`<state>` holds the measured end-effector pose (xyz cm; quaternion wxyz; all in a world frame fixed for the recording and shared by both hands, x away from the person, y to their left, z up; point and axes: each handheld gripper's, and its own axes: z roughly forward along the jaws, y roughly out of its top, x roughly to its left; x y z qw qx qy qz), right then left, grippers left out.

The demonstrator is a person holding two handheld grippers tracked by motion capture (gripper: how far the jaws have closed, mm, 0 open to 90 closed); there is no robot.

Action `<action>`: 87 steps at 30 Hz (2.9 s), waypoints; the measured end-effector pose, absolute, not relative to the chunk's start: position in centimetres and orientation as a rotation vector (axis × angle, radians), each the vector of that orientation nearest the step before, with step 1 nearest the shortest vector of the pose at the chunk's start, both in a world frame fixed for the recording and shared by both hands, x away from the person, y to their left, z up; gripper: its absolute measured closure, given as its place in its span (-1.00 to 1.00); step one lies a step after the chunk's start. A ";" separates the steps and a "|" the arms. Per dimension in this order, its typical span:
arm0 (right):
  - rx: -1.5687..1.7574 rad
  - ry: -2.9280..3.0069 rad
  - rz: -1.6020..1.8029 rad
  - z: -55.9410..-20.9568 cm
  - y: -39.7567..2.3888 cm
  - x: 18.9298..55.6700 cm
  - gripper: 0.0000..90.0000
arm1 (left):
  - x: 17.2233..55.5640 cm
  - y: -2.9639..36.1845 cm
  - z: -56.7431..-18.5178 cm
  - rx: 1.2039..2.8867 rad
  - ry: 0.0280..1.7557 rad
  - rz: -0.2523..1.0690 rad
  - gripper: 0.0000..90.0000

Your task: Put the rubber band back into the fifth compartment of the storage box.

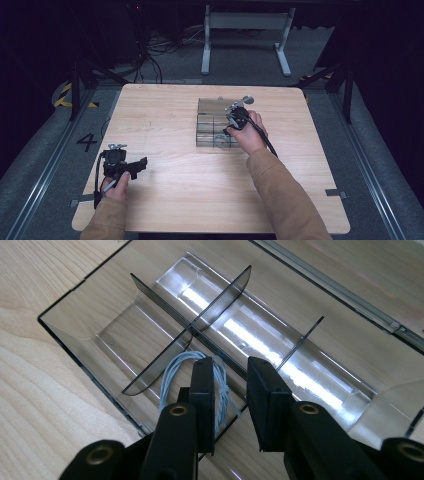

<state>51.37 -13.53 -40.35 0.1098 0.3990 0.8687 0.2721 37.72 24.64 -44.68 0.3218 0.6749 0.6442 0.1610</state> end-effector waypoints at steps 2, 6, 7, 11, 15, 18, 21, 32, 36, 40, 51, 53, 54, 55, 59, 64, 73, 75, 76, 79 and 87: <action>1.165 2.545 0.809 -40.1 -13.7 51.2 0.66 | 37.7 24.7 -44.7 1.771 1.692 0.424 -0.65; 1.165 2.538 0.826 -39.6 -14.1 51.0 0.65 | 37.7 24.6 -44.7 1.770 1.693 0.425 -0.65; 1.163 2.535 0.833 -39.4 -14.2 50.9 0.64 | 37.7 24.6 -44.7 1.773 1.692 0.423 -0.65; 1.151 2.525 0.852 -38.6 -15.1 50.3 0.60 | 37.7 24.7 -44.7 1.770 1.694 0.427 -0.65; 1.146 2.518 0.871 -38.0 -15.6 49.8 0.56 | 37.7 24.7 -44.7 1.768 1.695 0.425 -0.65; 1.132 2.518 0.888 -37.4 -16.1 49.2 0.53 | 37.7 24.6 -44.7 1.773 1.693 0.426 -0.65; 1.119 2.524 0.911 -36.9 -16.8 48.6 0.50 | 37.7 24.6 -44.7 1.773 1.694 0.425 -0.65; 1.077 2.535 0.963 -35.7 -18.7 46.4 0.37 | 37.7 24.5 -44.7 1.770 1.695 0.422 -0.65; 1.013 2.562 1.003 -35.6 -19.4 45.6 0.27 | 37.7 24.5 -44.7 1.772 1.695 0.422 -0.65; 0.979 2.569 1.009 -35.6 -19.9 44.5 0.23 | 37.7 24.6 -44.7 1.773 1.696 0.421 -0.65; 0.937 2.587 1.024 -35.2 -20.8 41.4 0.22 | 37.7 24.5 -44.7 1.771 1.696 0.423 -0.65; 0.926 2.590 1.044 -35.3 -21.0 40.6 0.22 | 37.7 24.5 -44.7 1.771 1.697 0.422 -0.65; 0.925 2.593 1.047 -35.4 -21.1 40.3 0.22 | 37.7 24.5 -44.7 1.772 1.695 0.423 -0.65; 0.917 2.600 1.051 -35.5 -21.1 40.0 0.22 | 37.7 24.5 -44.7 1.774 1.694 0.427 -0.65; 0.894 2.620 1.042 -36.0 -21.1 39.1 0.21 | 37.7 24.4 -44.7 1.779 1.691 0.423 -0.65; 0.881 2.621 1.081 -36.5 -21.4 37.6 0.20 | 37.7 24.2 -44.7 1.787 1.686 0.421 -0.65; 0.885 2.628 1.131 -37.9 -21.0 35.8 0.18 | 37.7 24.3 -44.7 1.779 1.688 0.421 -0.65; 0.876 2.639 1.119 -38.0 -20.9 35.8 0.18 | 37.6 24.3 -44.7 1.780 1.687 0.423 -0.65; 0.879 2.640 1.113 -38.1 -20.9 35.7 0.17 | 37.6 24.3 -44.7 1.780 1.686 0.423 -0.65; 0.879 2.649 1.107 -38.5 -20.9 35.6 0.16 | 37.7 24.3 -44.7 1.780 1.685 0.422 -0.65; 0.869 2.675 1.073 -40.7 -21.2 35.4 0.15 | 37.5 24.4 -44.5 1.773 1.656 0.409 -0.65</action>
